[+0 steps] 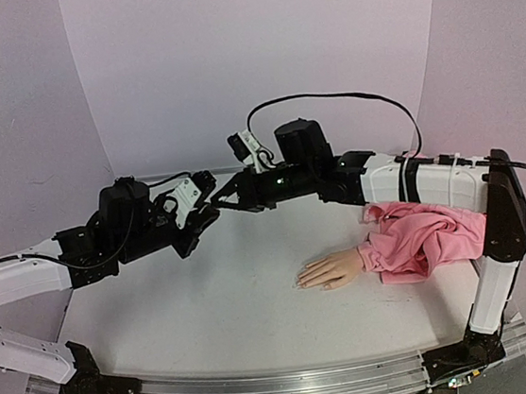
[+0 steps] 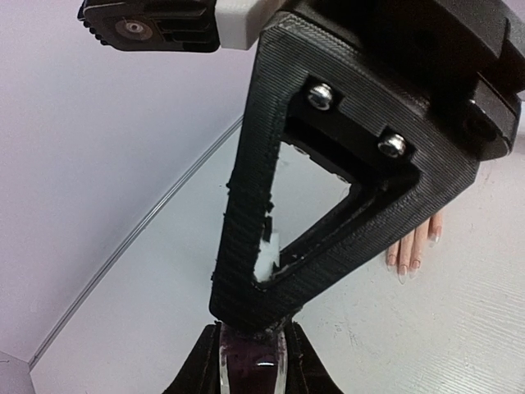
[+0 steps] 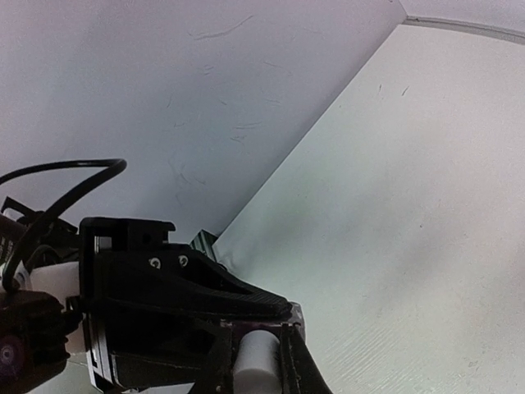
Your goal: Paint the nails
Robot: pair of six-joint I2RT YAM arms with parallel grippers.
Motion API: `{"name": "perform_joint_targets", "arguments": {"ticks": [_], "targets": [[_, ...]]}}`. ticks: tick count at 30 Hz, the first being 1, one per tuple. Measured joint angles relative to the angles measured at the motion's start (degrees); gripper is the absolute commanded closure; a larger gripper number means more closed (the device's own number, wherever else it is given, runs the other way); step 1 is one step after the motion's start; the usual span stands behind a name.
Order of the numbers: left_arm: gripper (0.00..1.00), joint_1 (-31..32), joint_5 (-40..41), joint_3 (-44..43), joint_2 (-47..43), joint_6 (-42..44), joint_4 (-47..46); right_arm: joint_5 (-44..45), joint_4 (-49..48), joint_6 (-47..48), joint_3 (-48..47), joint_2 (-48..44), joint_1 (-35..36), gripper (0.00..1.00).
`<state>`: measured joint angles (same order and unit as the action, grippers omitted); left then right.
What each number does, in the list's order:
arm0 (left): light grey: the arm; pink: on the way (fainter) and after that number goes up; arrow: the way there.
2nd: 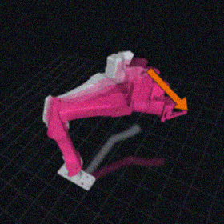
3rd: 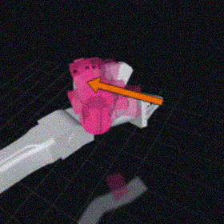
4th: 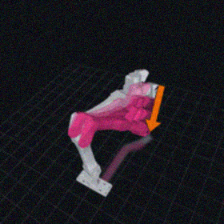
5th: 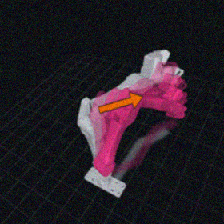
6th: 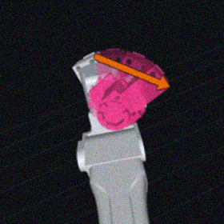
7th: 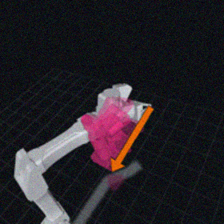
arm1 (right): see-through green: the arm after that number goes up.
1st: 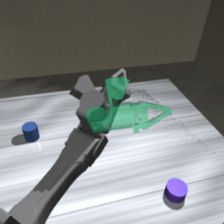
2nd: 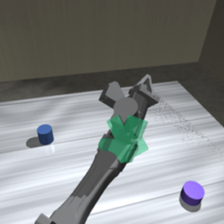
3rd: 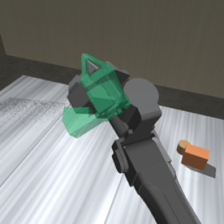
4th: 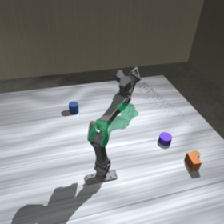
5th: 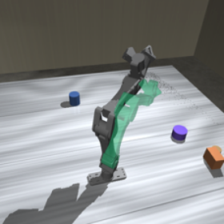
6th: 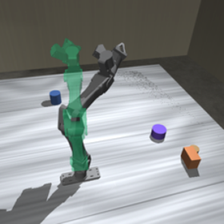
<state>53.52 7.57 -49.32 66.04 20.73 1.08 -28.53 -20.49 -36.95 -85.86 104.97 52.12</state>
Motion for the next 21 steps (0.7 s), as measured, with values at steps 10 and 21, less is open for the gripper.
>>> {"name": "perform_joint_targets", "arguments": {"ticks": [10,21], "targets": [[1.00,-6.6,-44.6,-0.6,0.3,-9.3,2.6,-20.5,9.9,28.3,5.8,-7.2,-0.9,1.00],[1.00,-6.8,-53.7,-2.4,4.6,-14.9,1.9,-17.6,16.3,35.6,7.6,-11.1,-0.2,0.33]]}}
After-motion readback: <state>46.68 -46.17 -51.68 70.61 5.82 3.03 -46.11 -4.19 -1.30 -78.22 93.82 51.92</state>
